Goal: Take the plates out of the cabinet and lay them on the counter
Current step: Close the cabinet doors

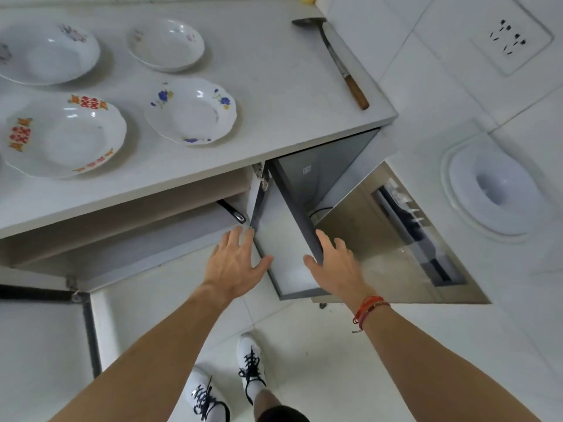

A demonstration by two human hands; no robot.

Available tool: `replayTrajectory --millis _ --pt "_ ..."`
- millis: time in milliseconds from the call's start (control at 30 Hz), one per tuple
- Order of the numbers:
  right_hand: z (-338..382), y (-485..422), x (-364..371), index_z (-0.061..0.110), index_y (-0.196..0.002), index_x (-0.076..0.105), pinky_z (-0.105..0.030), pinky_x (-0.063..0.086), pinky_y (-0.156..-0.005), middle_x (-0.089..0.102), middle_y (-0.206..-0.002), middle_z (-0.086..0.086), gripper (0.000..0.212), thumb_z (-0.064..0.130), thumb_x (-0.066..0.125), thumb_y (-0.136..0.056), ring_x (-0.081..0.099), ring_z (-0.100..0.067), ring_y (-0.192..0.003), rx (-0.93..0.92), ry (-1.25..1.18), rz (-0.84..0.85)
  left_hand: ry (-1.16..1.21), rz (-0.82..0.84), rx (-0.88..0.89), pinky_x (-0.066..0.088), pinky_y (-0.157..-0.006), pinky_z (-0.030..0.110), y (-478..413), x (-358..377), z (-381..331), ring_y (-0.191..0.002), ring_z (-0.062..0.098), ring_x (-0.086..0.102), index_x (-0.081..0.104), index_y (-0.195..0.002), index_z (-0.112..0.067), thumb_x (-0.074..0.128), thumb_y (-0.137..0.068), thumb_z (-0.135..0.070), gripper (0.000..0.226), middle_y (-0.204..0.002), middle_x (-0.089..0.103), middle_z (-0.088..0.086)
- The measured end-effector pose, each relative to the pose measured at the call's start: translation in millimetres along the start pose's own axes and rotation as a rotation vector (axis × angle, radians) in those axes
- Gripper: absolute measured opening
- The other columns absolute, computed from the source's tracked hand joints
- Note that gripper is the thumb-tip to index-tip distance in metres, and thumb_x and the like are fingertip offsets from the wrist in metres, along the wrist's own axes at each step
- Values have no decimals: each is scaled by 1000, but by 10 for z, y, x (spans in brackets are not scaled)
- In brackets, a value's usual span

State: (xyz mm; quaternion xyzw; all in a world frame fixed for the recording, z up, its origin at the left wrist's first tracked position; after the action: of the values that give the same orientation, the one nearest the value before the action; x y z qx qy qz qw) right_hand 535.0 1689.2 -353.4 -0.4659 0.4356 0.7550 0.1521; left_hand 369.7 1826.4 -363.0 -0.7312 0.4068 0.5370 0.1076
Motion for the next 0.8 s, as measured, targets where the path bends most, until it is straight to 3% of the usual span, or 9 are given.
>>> replayTrajectory --millis 200,433,500,633,700,800 --pt "-171 -139 205 26 -158 -3 -46 44 -98 34 -151 -17 85 49 51 -96 48 -36 -126 72 -149 72 -7 63 0 34 -111 43 -137 285 -85 -139 29 30 30 -148 -15 41 -90 -62 76 -153 31 8" --pt "-157 -95 291 17 -158 4 -45 48 -100 38 -149 -19 76 44 46 -100 50 -35 -128 93 -142 92 2 83 -11 34 -110 44 -142 377 -45 -140 29 29 29 -149 -15 41 -90 -62 76 -154 30 9" --pt "-120 -83 298 15 -157 7 -43 53 -95 41 -146 -19 71 39 45 -102 55 -32 -119 85 -135 76 11 81 -14 34 -111 44 -130 372 -19 -140 29 29 30 -148 -15 42 -90 -62 76 -154 31 9" --pt "-41 -67 366 16 -156 11 -37 58 -76 42 -140 -23 63 27 43 -103 53 -15 -69 97 -130 59 29 79 -28 35 -110 44 -44 359 74 -139 29 30 31 -148 -15 42 -90 -62 75 -153 32 9" --pt "16 -40 402 17 -157 9 -35 57 -71 39 -140 -24 64 22 43 -103 48 -11 -63 104 -136 71 34 73 -41 35 -109 43 17 349 154 -139 29 31 31 -147 -15 43 -91 -61 75 -153 32 9" --pt "135 16 450 17 -156 12 -36 56 -70 45 -133 -22 65 17 45 -100 53 -19 -71 101 -145 87 47 56 -71 36 -108 42 115 316 308 -138 28 31 32 -147 -14 44 -91 -61 74 -152 33 9"
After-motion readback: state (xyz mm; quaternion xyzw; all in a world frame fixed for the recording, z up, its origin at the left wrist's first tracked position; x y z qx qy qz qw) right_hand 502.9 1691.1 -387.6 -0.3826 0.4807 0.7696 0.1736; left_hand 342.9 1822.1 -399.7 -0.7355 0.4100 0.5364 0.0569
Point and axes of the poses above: each hand's wrist, its own y-axis away from the middle knuckle, its own x-axis out of the palm, z = x × y, the point moved 3 cm from there along -y, towards the middle knuckle
